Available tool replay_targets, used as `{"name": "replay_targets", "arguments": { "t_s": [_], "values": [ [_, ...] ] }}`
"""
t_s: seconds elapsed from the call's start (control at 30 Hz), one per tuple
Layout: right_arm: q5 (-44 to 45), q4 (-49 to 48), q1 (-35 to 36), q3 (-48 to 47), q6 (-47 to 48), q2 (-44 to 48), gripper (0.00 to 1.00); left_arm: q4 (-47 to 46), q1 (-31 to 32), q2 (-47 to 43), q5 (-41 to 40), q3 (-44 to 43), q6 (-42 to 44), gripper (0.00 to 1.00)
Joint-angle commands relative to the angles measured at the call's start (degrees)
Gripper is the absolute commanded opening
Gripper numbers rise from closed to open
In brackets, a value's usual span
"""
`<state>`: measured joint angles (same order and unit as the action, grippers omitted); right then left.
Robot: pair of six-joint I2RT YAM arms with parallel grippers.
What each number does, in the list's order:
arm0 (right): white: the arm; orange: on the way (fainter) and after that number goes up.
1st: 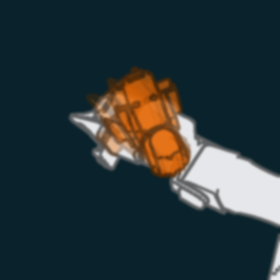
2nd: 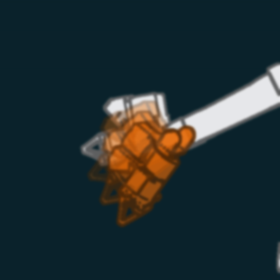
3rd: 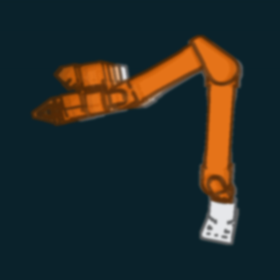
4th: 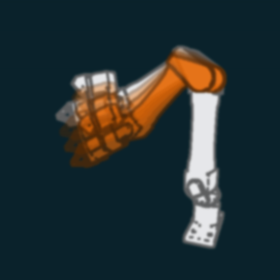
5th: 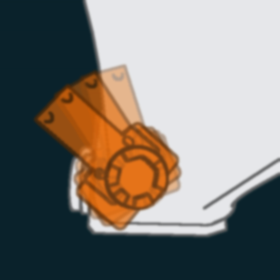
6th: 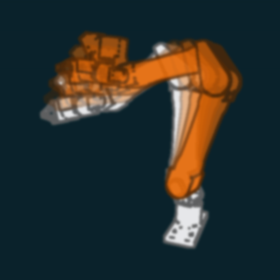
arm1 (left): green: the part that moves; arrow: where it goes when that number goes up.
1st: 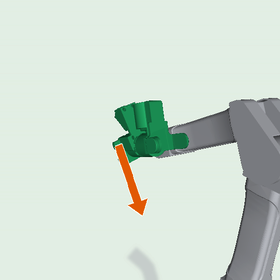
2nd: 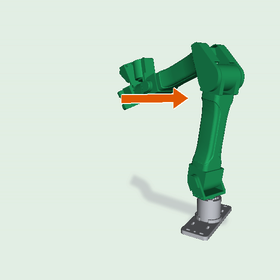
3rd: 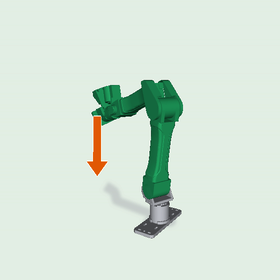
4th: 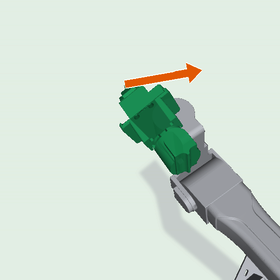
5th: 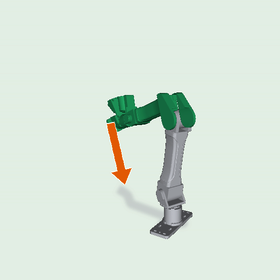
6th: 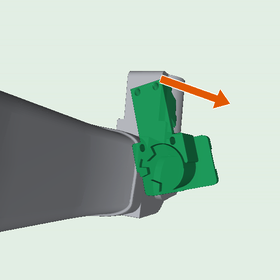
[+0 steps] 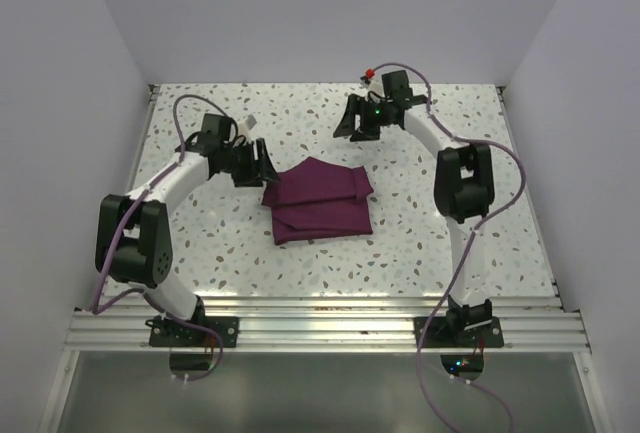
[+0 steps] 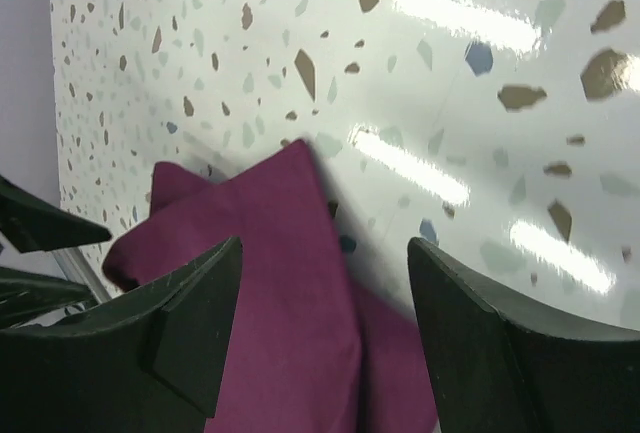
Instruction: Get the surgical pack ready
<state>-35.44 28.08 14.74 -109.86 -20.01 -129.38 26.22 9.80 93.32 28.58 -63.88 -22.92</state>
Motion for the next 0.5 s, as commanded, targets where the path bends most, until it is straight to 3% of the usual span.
{"name": "replay_targets", "arguments": {
  "t_s": [0.0, 0.17, 0.47],
  "values": [
    [-5.42, 2.23, 1.69, -7.89, 1.64, -6.48, 0.70, -0.74, -0.83, 2.48, -1.51, -6.94, 2.08, 0.64],
    [-8.50, 5.06, 3.01, -17.31, 2.26, -14.74, 0.71, -1.61, -2.42, 6.34, 0.60, -10.04, 1.48, 0.64],
    [-11.85, 4.53, 5.21, -17.58, 1.37, -19.24, 0.69, -2.31, -3.21, 8.37, 3.76, -10.57, 1.38, 0.64]
  ]
}}
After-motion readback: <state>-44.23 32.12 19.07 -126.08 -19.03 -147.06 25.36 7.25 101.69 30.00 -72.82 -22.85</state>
